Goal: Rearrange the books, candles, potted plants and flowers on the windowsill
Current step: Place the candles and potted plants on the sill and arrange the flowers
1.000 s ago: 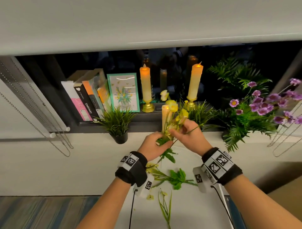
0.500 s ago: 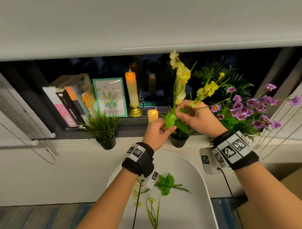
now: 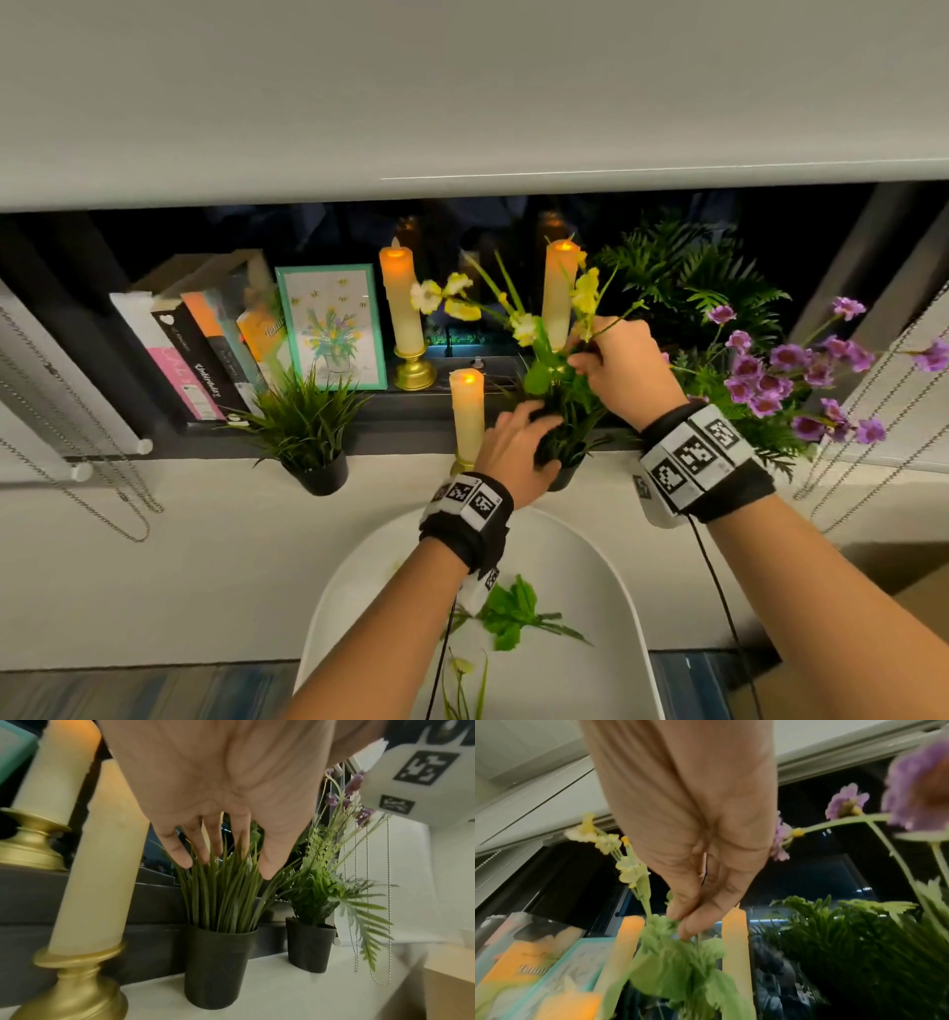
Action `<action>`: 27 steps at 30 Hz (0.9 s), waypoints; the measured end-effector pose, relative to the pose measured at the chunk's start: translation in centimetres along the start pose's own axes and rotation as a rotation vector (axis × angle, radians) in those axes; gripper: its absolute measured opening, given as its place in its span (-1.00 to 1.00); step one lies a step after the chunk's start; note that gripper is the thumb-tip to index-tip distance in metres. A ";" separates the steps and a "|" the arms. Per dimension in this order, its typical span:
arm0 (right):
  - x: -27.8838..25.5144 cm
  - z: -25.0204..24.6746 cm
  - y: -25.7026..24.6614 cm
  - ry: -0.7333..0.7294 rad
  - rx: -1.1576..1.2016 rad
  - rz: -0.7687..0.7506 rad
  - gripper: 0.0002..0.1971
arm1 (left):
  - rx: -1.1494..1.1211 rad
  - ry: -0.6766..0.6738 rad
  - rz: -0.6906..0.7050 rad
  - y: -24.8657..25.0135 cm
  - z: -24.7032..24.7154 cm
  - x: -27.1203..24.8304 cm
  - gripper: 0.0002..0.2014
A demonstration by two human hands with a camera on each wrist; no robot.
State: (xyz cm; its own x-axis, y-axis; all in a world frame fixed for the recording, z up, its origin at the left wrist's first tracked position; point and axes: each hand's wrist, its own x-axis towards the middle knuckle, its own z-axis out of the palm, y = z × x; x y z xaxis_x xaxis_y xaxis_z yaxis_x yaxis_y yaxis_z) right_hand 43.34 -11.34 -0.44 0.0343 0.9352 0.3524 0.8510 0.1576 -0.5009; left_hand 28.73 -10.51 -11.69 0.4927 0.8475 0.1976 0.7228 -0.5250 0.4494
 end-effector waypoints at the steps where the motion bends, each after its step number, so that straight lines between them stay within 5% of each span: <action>1: 0.1 0.4 0.1 -0.019 -0.047 0.027 -0.87 | 0.030 -0.033 0.004 0.0 0.3 0.2 -0.45; 6: 0.7 2.9 1.3 -0.102 -0.137 0.113 -0.80 | 0.053 -0.128 -0.012 -0.5 1.9 0.3 -0.46; 18: 1.3 3.2 1.5 -0.104 -0.126 0.144 -0.90 | -0.038 -0.088 -0.040 -1.3 3.2 0.9 -0.56; 27: 0.4 4.2 1.5 -0.093 -0.061 0.187 -0.83 | 0.038 -0.152 -0.083 -1.4 4.0 1.0 -0.43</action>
State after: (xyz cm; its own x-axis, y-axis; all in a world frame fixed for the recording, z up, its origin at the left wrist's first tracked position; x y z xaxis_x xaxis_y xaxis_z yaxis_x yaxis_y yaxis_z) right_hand 42.48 -9.41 -4.36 0.1485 0.9721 0.1816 0.8646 -0.0385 -0.5009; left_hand 30.10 -9.24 -15.61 0.4960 0.8679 0.0261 0.7804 -0.4587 0.4250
